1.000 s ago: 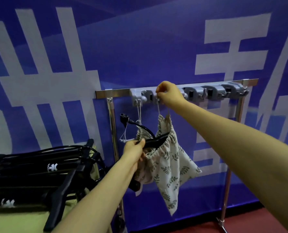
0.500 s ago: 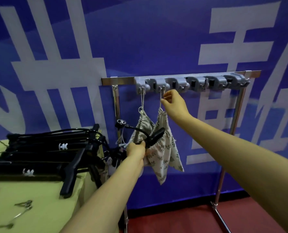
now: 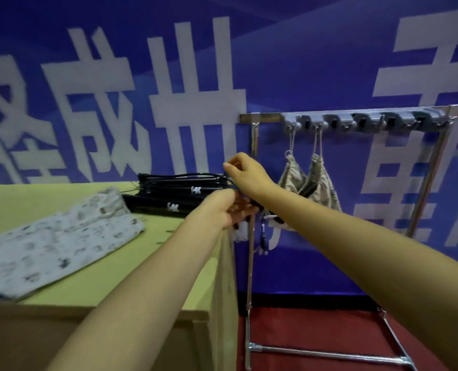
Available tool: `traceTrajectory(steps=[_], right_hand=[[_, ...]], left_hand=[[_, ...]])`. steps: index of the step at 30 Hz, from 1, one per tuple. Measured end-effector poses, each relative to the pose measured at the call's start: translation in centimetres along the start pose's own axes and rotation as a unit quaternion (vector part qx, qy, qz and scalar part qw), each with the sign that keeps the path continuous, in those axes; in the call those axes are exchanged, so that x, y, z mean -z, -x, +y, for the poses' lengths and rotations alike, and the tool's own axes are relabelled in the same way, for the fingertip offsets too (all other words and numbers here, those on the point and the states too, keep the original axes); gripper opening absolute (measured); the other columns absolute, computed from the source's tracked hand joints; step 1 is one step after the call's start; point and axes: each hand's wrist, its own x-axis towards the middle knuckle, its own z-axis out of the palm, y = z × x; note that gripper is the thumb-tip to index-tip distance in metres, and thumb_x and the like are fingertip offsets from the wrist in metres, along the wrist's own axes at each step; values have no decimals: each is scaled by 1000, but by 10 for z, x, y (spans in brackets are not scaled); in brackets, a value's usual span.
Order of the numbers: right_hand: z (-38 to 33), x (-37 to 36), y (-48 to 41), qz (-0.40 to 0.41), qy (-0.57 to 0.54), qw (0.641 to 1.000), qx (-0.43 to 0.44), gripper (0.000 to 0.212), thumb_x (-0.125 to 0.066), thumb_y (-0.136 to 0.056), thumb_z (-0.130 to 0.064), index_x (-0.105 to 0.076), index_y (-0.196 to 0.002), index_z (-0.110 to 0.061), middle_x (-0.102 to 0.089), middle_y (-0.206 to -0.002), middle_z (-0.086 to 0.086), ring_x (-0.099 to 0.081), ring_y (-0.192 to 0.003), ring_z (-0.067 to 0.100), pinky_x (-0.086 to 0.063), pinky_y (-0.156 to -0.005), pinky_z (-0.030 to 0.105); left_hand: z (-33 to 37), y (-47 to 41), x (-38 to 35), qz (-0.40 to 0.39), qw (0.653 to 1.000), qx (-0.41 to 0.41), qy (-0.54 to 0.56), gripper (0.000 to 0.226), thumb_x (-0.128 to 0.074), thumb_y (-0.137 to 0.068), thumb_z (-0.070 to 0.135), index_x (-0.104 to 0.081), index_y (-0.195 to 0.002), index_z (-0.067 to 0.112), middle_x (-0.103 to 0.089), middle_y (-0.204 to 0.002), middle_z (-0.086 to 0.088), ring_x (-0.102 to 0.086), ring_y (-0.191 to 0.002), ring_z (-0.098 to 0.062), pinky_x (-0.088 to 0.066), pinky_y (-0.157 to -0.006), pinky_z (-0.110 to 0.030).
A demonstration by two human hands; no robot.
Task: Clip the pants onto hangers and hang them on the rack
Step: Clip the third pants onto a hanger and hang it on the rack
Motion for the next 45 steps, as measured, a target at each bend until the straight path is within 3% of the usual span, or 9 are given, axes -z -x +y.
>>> traceTrajectory(steps=[3, 7, 14, 21, 31, 36, 39, 42, 45], right_hand=[[-31, -42, 16, -21, -16, 999, 20, 32, -46, -98, -33, -55, -116, -7, -61, -114, 9, -54, -99, 19, -41, -81, 29], [-58, -98, 32, -65, -36, 997, 20, 32, -46, -98, -34, -56, -114, -7, -63, -108, 10, -59, -98, 23, -48, -86, 38], [-74, -193, 56, -127, -61, 990, -5, 32, -46, -97, -35, -56, -112, -8, -63, -109, 9, -57, -94, 20, -43, -79, 32], [-55, -247, 66, -66, -145, 984, -81, 25, -45, -95, -37, -56, -104, -16, -65, -105, 4, -62, -95, 21, -51, -85, 43], [-38, -256, 54, -30, -200, 972, -119, 20, -39, -97, -37, -52, -94, -21, -67, -97, 5, -65, -90, 23, -52, -85, 43], [-40, -247, 56, -39, -310, 937, -157, 20, -37, -101, -30, -49, -92, -17, -63, -82, 6, -61, -64, 15, -51, -61, 26], [-44, -241, 54, -64, -384, 902, -187, 28, -34, -102, -33, -50, -107, -10, -64, -96, 13, -61, -65, 16, -48, -59, 26], [-51, -230, 50, -126, -481, 834, -238, 43, -31, -100, -47, -46, -123, -13, -63, -115, 16, -66, -89, 22, -52, -80, 32], [-62, -223, 43, -148, -620, 714, -290, 68, -36, -89, -67, -51, -128, -13, -58, -130, 19, -60, -116, 32, -45, -103, 44]], left_hand=[[10, 28, 52, -14, 999, -39, 29, 29, -30, -97, -1, -57, -92, -6, -63, -83, -14, -63, -79, -22, -54, -76, -32], [19, 38, 125, 169, 974, -87, -119, 26, -40, -90, -1, -54, -67, 2, -57, -51, -7, -50, -40, -16, -35, -35, -17], [5, 35, 222, 301, 815, -171, -465, 16, -39, -94, 15, -54, -88, 15, -60, -86, -6, -55, -72, -21, -45, -63, -33], [-19, -2, 267, 293, 773, -192, -529, 40, -40, -95, 17, -49, -134, 13, -55, -133, -10, -53, -120, -27, -45, -100, -40], [-22, -33, 274, 343, 725, -177, -571, 20, -58, -85, 19, -66, -67, 14, -63, -70, -2, -59, -66, -20, -48, -59, -30], [-13, -15, 272, 392, 782, -215, -434, 23, -46, -95, 19, -56, -74, 15, -60, -71, -4, -55, -68, -26, -47, -65, -36], [2, 10, 267, 372, 814, -283, -345, 18, -36, -99, 17, -46, -86, 11, -48, -70, -3, -44, -65, -23, -34, -57, -33], [21, 35, 258, 323, 863, -303, -242, 21, -34, -99, 15, -46, -82, 11, -47, -75, -2, -45, -71, -19, -35, -59, -30], [29, 56, 247, 257, 907, -290, -163, 27, -33, -97, 9, -48, -75, 14, -52, -79, -8, -47, -72, -17, -36, -61, -28]])
